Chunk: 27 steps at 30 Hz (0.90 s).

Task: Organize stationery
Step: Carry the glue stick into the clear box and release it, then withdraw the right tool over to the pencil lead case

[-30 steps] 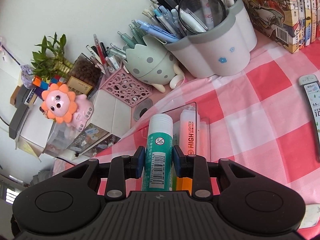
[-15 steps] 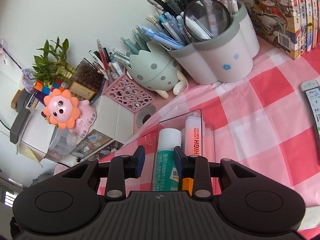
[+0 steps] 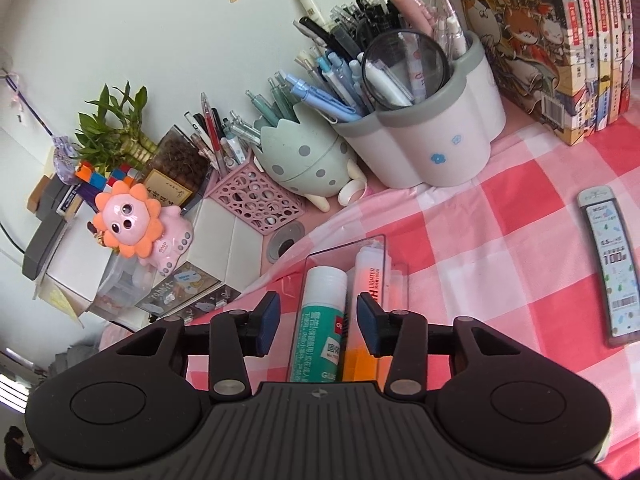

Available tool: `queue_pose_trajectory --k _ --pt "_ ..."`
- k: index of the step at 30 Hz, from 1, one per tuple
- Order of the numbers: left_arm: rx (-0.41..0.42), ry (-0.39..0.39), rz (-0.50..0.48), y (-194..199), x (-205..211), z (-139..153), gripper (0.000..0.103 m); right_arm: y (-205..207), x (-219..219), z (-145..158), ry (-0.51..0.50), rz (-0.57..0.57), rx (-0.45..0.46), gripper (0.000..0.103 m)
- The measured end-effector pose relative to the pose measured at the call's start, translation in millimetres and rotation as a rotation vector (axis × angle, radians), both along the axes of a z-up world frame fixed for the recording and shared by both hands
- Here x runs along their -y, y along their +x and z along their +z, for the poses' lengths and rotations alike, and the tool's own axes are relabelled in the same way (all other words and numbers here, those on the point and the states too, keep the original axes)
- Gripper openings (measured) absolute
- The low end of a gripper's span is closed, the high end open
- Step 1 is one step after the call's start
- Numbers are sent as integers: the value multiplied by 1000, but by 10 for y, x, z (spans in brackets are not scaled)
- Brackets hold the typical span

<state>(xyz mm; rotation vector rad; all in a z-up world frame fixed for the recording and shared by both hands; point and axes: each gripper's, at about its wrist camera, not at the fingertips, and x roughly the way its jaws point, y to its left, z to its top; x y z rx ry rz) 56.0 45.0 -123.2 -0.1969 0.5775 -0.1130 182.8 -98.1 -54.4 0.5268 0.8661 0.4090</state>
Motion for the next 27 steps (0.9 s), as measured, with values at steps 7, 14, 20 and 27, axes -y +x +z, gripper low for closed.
queue_pose_trajectory --k 7,14,20,27 --pt "0 0 0 0 3 0 52 -111 260 34 -51 -33 42 54" --pt "0 0 0 0 1 0 52 -195 583 48 -79 -91 67 61" --pt "0 0 0 -1 -4 0 52 -282 831 16 -123 -134 81 64" --pt "0 0 0 -1 -3 1 52 -335 1086 -55 -179 -206 89 66"
